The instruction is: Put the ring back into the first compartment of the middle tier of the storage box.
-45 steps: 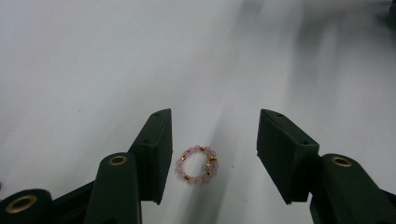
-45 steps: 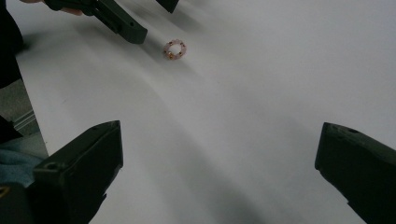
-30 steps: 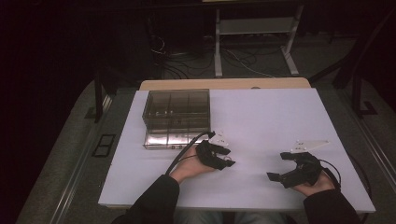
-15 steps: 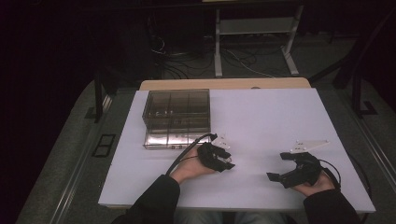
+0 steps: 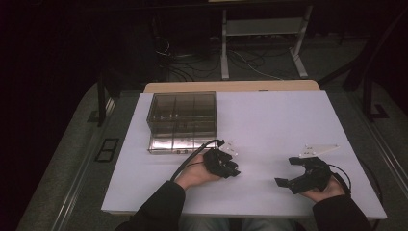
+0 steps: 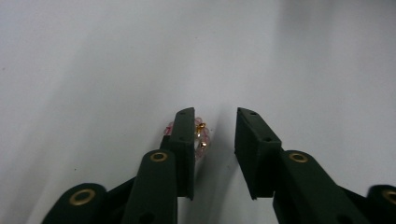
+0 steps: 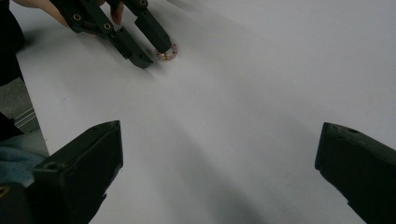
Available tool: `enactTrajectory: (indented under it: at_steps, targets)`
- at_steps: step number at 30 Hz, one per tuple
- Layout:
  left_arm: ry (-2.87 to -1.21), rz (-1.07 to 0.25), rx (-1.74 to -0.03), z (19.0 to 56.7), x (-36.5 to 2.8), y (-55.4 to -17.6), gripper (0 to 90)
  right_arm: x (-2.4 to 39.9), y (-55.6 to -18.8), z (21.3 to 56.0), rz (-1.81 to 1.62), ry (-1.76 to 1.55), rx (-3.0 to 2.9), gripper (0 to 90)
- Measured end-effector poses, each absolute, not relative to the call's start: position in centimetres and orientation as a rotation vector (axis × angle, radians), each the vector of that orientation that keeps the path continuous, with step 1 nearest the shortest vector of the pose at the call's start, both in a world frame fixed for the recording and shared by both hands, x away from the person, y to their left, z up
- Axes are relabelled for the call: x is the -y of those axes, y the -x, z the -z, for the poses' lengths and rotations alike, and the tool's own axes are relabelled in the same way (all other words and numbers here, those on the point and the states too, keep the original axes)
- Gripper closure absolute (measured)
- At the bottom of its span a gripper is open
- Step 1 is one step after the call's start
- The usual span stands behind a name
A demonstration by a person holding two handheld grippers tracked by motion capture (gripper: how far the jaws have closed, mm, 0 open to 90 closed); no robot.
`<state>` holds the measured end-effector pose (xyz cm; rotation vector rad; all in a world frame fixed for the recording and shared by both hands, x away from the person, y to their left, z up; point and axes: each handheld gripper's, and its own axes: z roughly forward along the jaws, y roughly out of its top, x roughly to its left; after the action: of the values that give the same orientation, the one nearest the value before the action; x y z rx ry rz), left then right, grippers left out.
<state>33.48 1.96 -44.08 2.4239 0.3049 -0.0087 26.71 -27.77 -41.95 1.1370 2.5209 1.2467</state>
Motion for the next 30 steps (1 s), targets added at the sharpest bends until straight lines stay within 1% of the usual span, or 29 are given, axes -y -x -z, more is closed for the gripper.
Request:
enactTrajectory:
  at_steps: [4, 8, 13, 14, 16, 23, 30]
  targets:
    - [-2.435, -0.046, -0.301, 44.12, -1.82, -33.32, 75.5, 27.77, -26.72, 41.96, -1.241, -1.133, -2.522, 0.4]
    - [-2.433, -0.071, -0.312, 44.17, -1.65, -33.27, 79.9, 27.73, -26.73, 41.96, -1.239, -1.128, -2.524, 0.4]
    - [-2.448, -0.114, -0.309, 44.08, -1.40, -33.05, 82.7, 27.66, -26.70, 41.95, -1.238, -1.124, -2.526, 0.4]
    - [-2.448, -0.115, -0.312, 44.08, -1.34, -33.00, 86.1, 27.66, -26.71, 41.95, -1.237, -1.126, -2.526, 0.4]
    - [-2.460, -0.119, -0.302, 44.00, -1.33, -33.01, 86.3, 27.67, -26.70, 41.94, -1.237, -1.126, -2.524, 0.4]
    - [-2.420, -0.061, -0.359, 44.13, -1.55, -33.52, 87.3, 27.72, -26.69, 41.89, -1.240, -1.129, -2.524, 0.4]
    - [-2.415, -0.062, -0.359, 44.09, -1.51, -33.49, 87.3, 27.83, -26.70, 41.82, -1.243, -1.125, -2.522, 0.4]
